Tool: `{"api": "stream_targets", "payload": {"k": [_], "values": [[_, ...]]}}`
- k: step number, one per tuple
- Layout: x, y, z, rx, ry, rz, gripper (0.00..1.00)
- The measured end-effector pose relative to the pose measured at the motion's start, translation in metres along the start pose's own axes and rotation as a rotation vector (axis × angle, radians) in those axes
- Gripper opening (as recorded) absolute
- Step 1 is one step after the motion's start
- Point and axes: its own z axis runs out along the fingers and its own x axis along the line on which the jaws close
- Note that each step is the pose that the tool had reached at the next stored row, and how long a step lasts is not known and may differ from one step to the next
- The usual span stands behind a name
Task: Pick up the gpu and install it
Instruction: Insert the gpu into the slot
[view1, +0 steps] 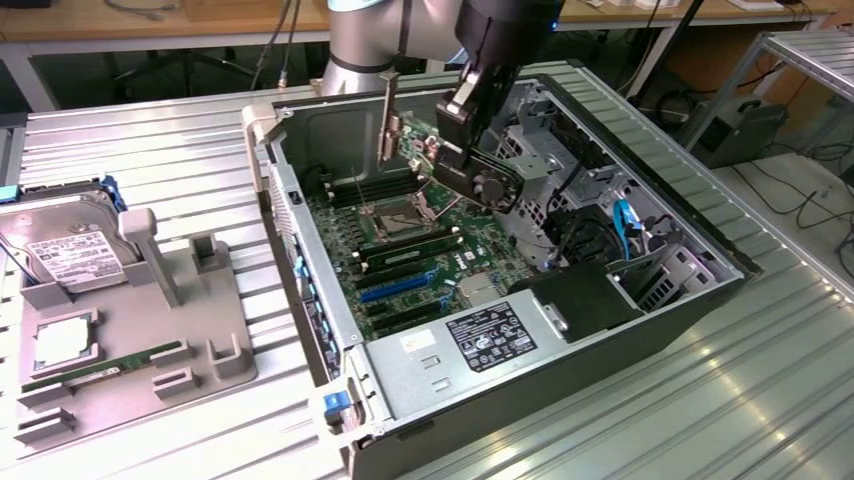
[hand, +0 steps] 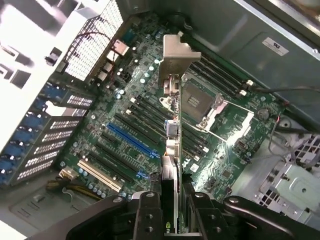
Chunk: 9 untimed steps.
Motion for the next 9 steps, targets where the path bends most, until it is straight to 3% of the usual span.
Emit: {"api": "stream_targets", "payload": {"k": [9], "values": [[0.0000, -0.0002, 0.0042, 0.0032, 0.0042, -0.210, 0.26]]}}
